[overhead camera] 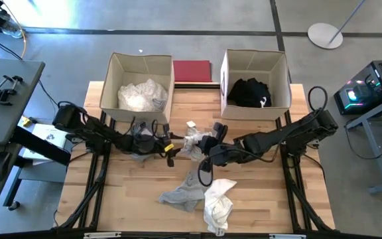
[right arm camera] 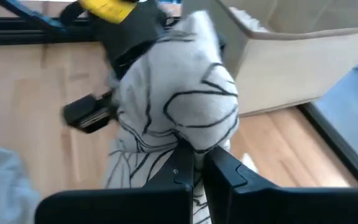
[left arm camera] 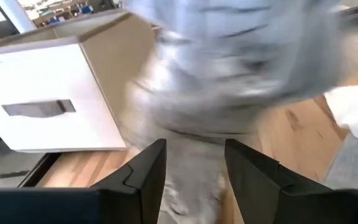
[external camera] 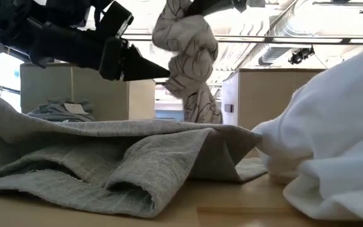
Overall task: Sort clothes
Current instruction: Put the white patterned shirt into the left laundry organizer
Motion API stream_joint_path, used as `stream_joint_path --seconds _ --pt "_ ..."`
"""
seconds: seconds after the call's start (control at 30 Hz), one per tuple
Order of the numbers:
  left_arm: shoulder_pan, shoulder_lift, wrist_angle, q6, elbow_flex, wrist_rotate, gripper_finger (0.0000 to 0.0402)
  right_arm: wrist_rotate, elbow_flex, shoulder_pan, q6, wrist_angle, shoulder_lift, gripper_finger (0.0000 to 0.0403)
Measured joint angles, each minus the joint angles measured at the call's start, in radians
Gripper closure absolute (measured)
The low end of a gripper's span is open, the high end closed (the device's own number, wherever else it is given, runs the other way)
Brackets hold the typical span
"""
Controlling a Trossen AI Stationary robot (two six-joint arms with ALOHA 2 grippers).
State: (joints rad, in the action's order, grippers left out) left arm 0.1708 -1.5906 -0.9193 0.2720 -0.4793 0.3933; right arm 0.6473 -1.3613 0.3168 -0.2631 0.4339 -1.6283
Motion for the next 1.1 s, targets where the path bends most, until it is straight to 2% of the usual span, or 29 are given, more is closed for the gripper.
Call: stream_joint_path --seconds 0.1,0.23,0.37,0.47,0.57,0.63,0.7,0.83,0.87,0.97,1.1 --pt "-0.017 0.0 -0.046 0.0 0.0 -0.044 0.0225 -0.048 0.0 0.0 -0.002 -0.005 0.0 0.04" --pt "-0.052 0.0 -0.127 -0.012 -0.003 -0.201 0.0186 -0.065 0.0 -0.001 0.001 -0.032 -0.006 0.04" --pt "-0.08 -0.029 -0.142 -0.035 -0.06 -0.341 0.0154 -0.066 0.0 -0.001 0.037 -0.082 -0.007 0.04" --pt "-0.087 -0.087 -0.133 -0.055 -0.123 -0.363 0.015 -0.074 0.0 -0.001 0.087 -0.138 -0.007 0.04" --pt "-0.086 -0.146 -0.126 -0.051 -0.18 -0.335 0.0157 -0.1 0.0 -0.002 0.123 -0.174 -0.007 0.04" --pt "-0.086 -0.172 -0.124 -0.024 -0.205 -0.33 0.0177 -0.101 0.0 -0.002 0.131 -0.17 -0.007 0.0398" --pt "-0.084 -0.182 -0.113 0.004 -0.22 -0.338 0.0217 -0.095 0.0 -0.002 0.132 -0.162 -0.008 0.0391" --pt "-0.084 -0.145 0.002 0.032 -0.229 -0.356 0.0354 -0.076 0.001 -0.001 0.086 -0.101 0.022 0.0353" --pt "-0.084 -0.125 0.034 0.039 -0.229 -0.356 0.0375 -0.064 0.001 -0.001 0.061 -0.073 0.04 0.0338" --pt "-0.085 -0.044 0.114 0.06 -0.229 -0.321 0.0377 -0.017 0.001 0.007 -0.03 0.025 0.122 0.0287" --pt "-0.086 0.121 0.217 0.171 -0.229 -0.216 0.0391 0.02 0.001 0.025 -0.196 0.193 0.229 0.0236"
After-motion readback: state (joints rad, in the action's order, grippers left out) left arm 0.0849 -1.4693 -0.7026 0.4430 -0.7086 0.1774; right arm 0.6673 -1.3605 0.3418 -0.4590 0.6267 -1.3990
